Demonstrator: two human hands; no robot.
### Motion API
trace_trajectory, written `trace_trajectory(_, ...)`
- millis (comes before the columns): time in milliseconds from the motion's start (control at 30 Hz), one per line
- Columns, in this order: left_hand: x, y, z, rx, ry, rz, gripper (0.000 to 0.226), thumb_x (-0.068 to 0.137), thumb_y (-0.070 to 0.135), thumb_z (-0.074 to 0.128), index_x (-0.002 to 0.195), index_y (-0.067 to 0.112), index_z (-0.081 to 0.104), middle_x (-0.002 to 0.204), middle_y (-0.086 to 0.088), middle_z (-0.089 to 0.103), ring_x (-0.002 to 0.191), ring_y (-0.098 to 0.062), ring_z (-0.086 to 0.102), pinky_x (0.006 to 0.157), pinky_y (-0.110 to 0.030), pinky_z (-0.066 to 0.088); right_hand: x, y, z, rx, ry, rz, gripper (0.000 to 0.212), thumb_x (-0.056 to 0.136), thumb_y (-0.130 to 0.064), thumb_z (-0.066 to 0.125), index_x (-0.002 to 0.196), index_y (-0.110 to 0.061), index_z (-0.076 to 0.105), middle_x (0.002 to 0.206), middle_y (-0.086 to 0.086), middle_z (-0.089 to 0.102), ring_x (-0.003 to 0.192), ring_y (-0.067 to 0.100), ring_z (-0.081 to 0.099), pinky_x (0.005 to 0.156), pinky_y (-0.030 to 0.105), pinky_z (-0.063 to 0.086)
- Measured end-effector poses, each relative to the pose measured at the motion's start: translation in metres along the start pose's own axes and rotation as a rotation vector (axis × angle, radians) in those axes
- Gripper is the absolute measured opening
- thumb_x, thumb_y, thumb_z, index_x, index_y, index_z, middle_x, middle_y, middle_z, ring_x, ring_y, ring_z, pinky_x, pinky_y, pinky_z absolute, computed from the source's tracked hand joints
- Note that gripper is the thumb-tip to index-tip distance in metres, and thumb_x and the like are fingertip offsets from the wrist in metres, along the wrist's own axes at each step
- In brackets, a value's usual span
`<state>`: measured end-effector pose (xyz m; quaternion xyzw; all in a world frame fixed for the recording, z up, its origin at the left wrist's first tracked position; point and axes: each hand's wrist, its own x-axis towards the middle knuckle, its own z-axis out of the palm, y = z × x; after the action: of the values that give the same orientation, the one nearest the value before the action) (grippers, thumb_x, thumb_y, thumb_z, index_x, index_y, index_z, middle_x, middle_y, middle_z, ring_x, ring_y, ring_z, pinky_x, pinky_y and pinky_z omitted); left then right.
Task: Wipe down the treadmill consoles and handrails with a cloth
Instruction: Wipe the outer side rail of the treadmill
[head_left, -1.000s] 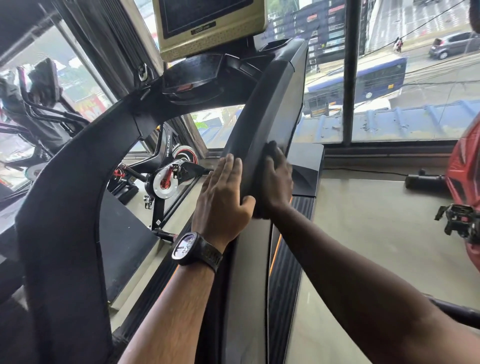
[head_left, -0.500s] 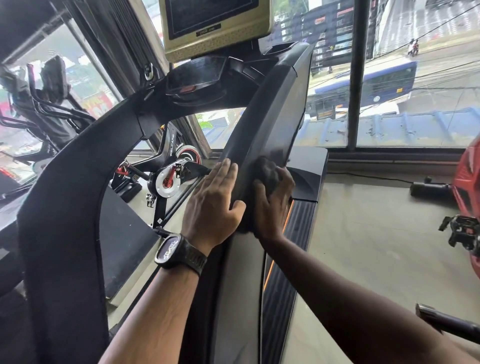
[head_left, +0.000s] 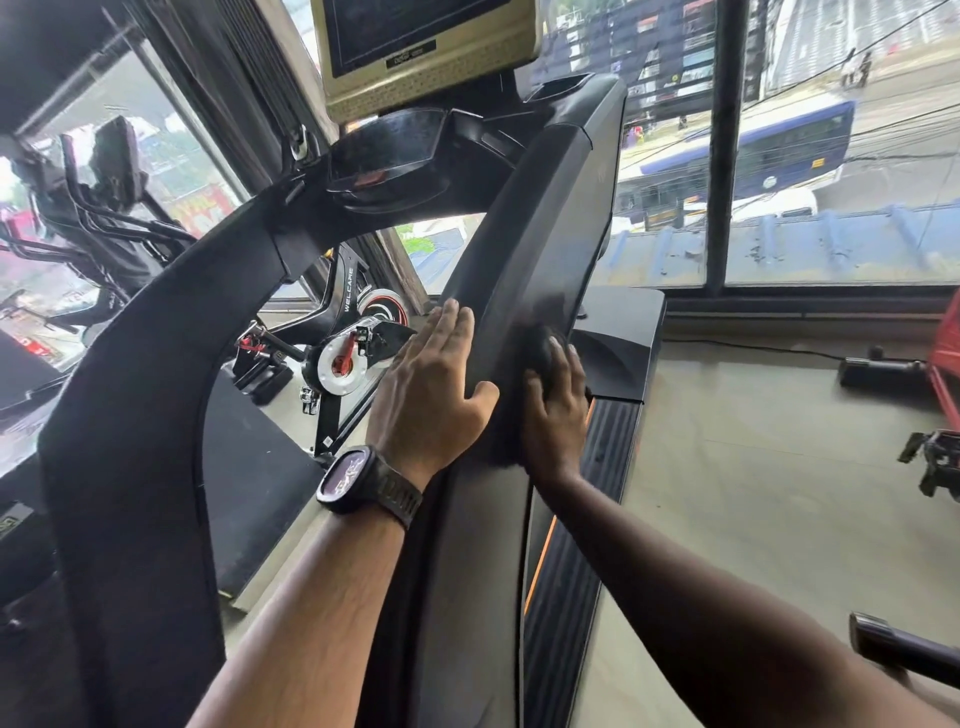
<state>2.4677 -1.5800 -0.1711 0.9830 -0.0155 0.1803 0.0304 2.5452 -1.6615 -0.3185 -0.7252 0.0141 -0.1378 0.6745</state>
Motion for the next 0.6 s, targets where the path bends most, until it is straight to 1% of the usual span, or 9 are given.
trace_trajectory(67,0.000,0.001,0.000,0.005,0.008,0.001,0.083,0.079,0.039,0.043,0.157,0.012,0.029,0.165,-0.005,0.022,0.153,-0.012,0.017,0.109,-0.007,-0.011,0.000,0.002,0.004,0.007,-0.011,0.202,0.054,0.103,-0.038,0.045,0.156,-0.035,0.034,0.167,-0.004,0.025,0.148,0.025,0.032,0.118,0.042,0.029)
trace_trajectory(100,0.000,0.001,0.000,0.004,0.010,0.002,0.083,0.080,0.038,0.043,0.157,0.012,0.029,0.165,-0.005,0.022,0.153,-0.012,0.017,0.108,-0.006,-0.012,-0.006,0.000,0.005,0.012,-0.011,0.188,0.054,0.104,-0.036,0.046,0.157,-0.034,0.034,0.167,-0.004,0.025,0.149,0.024,0.031,0.119,0.042,0.028)
trace_trajectory(200,-0.001,0.000,0.000,-0.001,0.017,0.010,0.082,0.080,0.038,0.043,0.157,0.012,0.029,0.165,-0.005,0.022,0.153,-0.012,0.016,0.108,-0.005,-0.014,-0.020,-0.016,0.001,0.094,0.027,-0.104,0.054,0.099,-0.036,0.049,0.153,-0.034,0.043,0.163,-0.010,0.031,0.148,0.011,0.030,0.117,0.034,0.029)
trace_trajectory(267,-0.001,0.000,0.000,0.002,0.020,0.015,0.082,0.080,0.038,0.043,0.157,0.012,0.029,0.165,-0.005,0.022,0.153,-0.012,0.016,0.106,-0.003,-0.017,-0.009,-0.024,0.002,0.057,0.037,-0.214,0.053,0.098,-0.037,0.049,0.151,-0.036,0.044,0.162,-0.010,0.033,0.147,0.013,0.034,0.113,0.033,0.032)
trace_trajectory(300,-0.001,0.001,0.000,0.004,0.022,0.015,0.083,0.080,0.038,0.043,0.157,0.012,0.028,0.165,-0.005,0.022,0.153,-0.012,0.016,0.105,-0.002,-0.018,0.002,-0.024,0.003,0.038,0.049,-0.181,0.053,0.098,-0.039,0.047,0.151,-0.036,0.044,0.162,-0.010,0.033,0.146,0.015,0.035,0.113,0.035,0.033)
trace_trajectory(400,0.000,0.000,0.000,-0.002,0.022,0.011,0.083,0.080,0.037,0.044,0.158,0.013,0.028,0.166,-0.004,0.021,0.153,-0.011,0.016,0.108,-0.004,-0.015,0.018,-0.022,0.003,0.059,0.017,0.170,0.054,0.103,-0.039,0.042,0.156,-0.033,0.036,0.166,-0.002,0.028,0.148,0.024,0.032,0.117,0.040,0.027)
trace_trajectory(433,0.000,0.001,0.000,-0.004,0.021,0.012,0.083,0.080,0.037,0.044,0.158,0.013,0.028,0.166,-0.004,0.021,0.153,-0.011,0.016,0.110,-0.006,-0.012,0.014,-0.024,0.003,0.051,-0.003,0.207,0.054,0.104,-0.037,0.042,0.157,-0.032,0.034,0.166,-0.001,0.026,0.149,0.026,0.030,0.117,0.039,0.025)
trace_trajectory(467,0.000,0.000,0.000,-0.005,0.022,0.014,0.083,0.080,0.038,0.044,0.158,0.013,0.028,0.166,-0.004,0.021,0.153,-0.010,0.016,0.111,-0.007,-0.010,0.008,-0.027,0.002,0.047,-0.009,0.163,0.053,0.104,-0.036,0.044,0.157,-0.032,0.035,0.166,-0.002,0.027,0.150,0.024,0.030,0.117,0.039,0.025)
trace_trajectory(600,0.001,0.001,0.000,0.006,0.024,0.020,0.083,0.080,0.038,0.044,0.158,0.013,0.028,0.166,-0.005,0.021,0.153,-0.012,0.016,0.108,-0.004,-0.015,0.006,-0.040,0.000,0.065,0.020,-0.187,0.053,0.099,-0.036,0.048,0.152,-0.035,0.043,0.162,-0.010,0.033,0.147,0.015,0.033,0.113,0.032,0.029)
